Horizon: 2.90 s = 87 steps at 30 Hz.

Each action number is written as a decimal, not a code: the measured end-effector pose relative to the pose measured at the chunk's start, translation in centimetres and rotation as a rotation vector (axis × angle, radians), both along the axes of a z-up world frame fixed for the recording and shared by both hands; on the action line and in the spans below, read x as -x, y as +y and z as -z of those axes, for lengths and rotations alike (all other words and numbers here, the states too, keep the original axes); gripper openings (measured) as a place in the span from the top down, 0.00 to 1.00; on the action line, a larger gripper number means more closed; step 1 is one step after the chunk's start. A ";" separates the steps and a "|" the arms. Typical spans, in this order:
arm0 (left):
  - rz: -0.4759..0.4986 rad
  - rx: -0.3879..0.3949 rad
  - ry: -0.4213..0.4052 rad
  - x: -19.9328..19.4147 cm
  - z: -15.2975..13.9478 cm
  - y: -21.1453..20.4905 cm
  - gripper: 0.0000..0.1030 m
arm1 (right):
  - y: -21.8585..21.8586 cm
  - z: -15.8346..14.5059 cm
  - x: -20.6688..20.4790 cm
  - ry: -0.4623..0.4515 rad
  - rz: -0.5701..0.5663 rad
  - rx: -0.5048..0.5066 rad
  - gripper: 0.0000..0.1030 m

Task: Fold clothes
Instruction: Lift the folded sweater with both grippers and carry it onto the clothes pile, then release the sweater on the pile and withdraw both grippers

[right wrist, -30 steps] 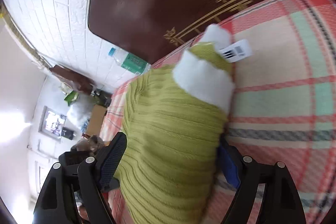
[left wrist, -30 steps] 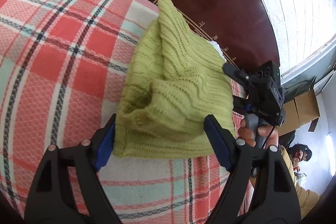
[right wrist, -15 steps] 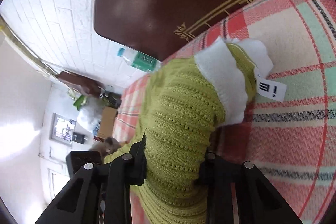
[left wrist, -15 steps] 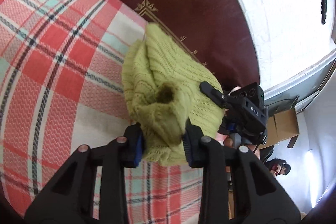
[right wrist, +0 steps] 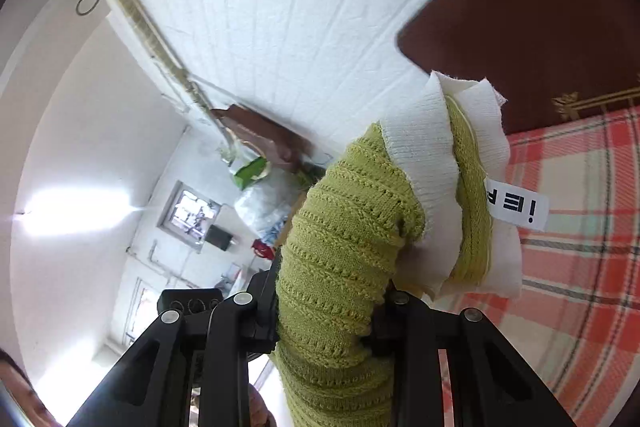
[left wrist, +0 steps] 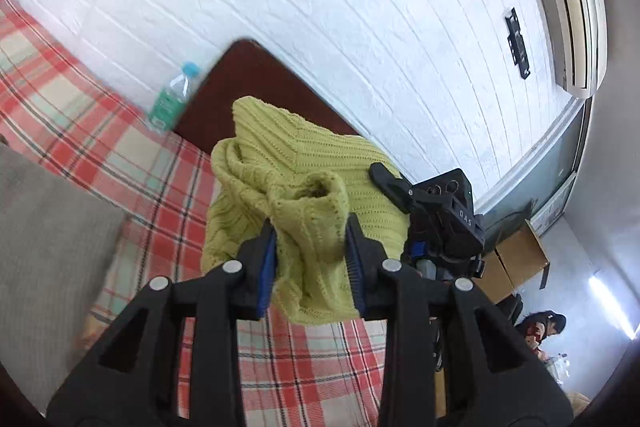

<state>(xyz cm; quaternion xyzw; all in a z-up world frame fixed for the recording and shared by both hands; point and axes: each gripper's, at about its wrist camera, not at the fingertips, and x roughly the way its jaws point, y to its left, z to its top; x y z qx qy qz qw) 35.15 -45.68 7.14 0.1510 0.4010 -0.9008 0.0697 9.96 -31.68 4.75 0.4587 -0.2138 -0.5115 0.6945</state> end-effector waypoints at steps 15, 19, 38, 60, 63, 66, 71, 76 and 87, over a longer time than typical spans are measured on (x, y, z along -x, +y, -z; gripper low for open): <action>-0.522 0.014 -0.142 -17.6 3.5 -12.9 0.68 | -19.4 5.5 -16.9 -0.198 -0.230 -0.079 0.71; -0.525 -0.107 -0.195 -18.9 10.2 -14.9 0.68 | -20.5 10.4 -19.5 -0.150 -0.242 -0.253 0.67; -0.594 0.288 -0.264 -17.5 6.1 -7.9 0.18 | -14.9 4.4 -21.4 0.477 -0.233 -0.258 0.28; -0.485 0.369 -0.265 -13.7 6.2 0.5 0.01 | -5.2 2.4 -23.7 0.728 -0.218 -0.058 0.17; -0.430 0.325 -0.235 -13.1 6.5 1.2 0.01 | -3.1 1.6 -25.4 0.830 -0.210 0.013 0.12; -0.434 0.307 -0.233 -12.9 6.5 1.9 0.01 | -1.8 1.2 -26.2 0.870 -0.197 0.053 0.00; -0.478 0.372 -0.259 -12.9 5.8 3.8 0.01 | -1.3 1.3 -26.0 0.849 -0.194 0.040 0.00; -0.507 0.413 -0.271 -12.7 4.9 5.2 0.03 | -1.1 1.6 -25.4 0.820 -0.177 0.022 0.00; -0.506 0.388 -0.268 -12.3 5.1 5.2 0.01 | -0.7 2.1 -24.4 0.792 -0.165 -0.015 0.00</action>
